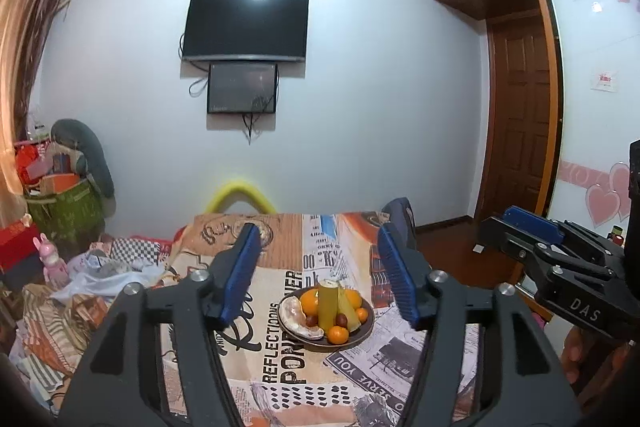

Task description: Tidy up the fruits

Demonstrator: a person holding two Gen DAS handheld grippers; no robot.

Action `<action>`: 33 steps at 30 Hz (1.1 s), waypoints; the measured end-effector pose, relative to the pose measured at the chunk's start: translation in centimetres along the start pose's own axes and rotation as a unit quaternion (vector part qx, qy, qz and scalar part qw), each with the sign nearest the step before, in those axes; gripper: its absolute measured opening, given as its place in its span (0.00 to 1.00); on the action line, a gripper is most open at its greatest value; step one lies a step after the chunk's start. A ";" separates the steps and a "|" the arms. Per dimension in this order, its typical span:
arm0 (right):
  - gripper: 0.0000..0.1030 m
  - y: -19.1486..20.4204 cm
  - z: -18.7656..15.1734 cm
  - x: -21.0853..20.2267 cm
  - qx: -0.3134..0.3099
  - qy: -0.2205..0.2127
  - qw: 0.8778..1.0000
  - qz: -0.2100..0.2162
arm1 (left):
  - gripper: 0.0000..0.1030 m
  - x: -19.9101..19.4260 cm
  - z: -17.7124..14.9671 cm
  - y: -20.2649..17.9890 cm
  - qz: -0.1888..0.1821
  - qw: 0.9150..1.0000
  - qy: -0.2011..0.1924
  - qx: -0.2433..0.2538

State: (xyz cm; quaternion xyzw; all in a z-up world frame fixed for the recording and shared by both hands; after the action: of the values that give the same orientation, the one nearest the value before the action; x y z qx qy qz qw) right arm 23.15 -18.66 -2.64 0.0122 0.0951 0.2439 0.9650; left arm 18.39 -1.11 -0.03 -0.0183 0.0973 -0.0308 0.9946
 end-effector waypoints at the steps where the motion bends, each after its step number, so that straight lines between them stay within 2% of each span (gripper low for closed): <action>1: 0.52 0.1 0.1 -0.2 0.001 -0.005 1.000 -0.002 | 0.67 -0.3 0.1 0.0 0.001 1.000 -0.005 0.001; 2: 0.58 0.1 0.2 -0.4 0.000 -0.010 1.000 -0.006 | 0.72 -0.7 0.3 -0.1 0.006 1.000 -0.012 0.004; 5: 0.61 0.1 0.2 -0.7 -0.006 -0.019 1.000 -0.022 | 0.86 -1.6 0.5 -0.2 0.014 1.000 -0.027 0.008; 8: 0.77 0.1 0.1 -0.5 -0.007 -0.023 0.999 -0.035 | 0.88 -2.2 0.5 -0.5 0.017 0.999 -0.032 0.013; 13: 0.84 0.1 -0.1 -1.3 -0.007 -0.026 0.999 -0.047 | 0.96 -2.9 0.2 -0.7 0.017 0.999 -0.035 0.012; 16: 0.95 -0.1 -0.2 -1.8 -0.002 -0.030 0.998 -0.053 | 0.97 -3.0 -0.1 -0.7 0.018 0.999 -0.035 0.010; 33: 1.00 0.0 -0.6 -2.6 -0.012 -0.037 0.997 -0.065 | 0.99 -2.9 -0.9 0.0 0.021 0.999 -0.031 0.002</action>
State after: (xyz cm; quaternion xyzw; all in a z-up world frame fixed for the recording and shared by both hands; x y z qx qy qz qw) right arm 20.79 -19.93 -2.74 0.0039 0.0573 0.1815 0.9817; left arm 15.35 -0.99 -0.39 -0.0149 0.0667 -0.0096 0.9976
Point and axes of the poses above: each gripper's, at about its wrist camera, not at the fingertips, and x roughly the way its jaws point, y to its left, z to its top, the point moved 9 cm from there along x, roughly the way its jaws point, and after that the axes turned 1 degree about -z, right-handed, at the moved point
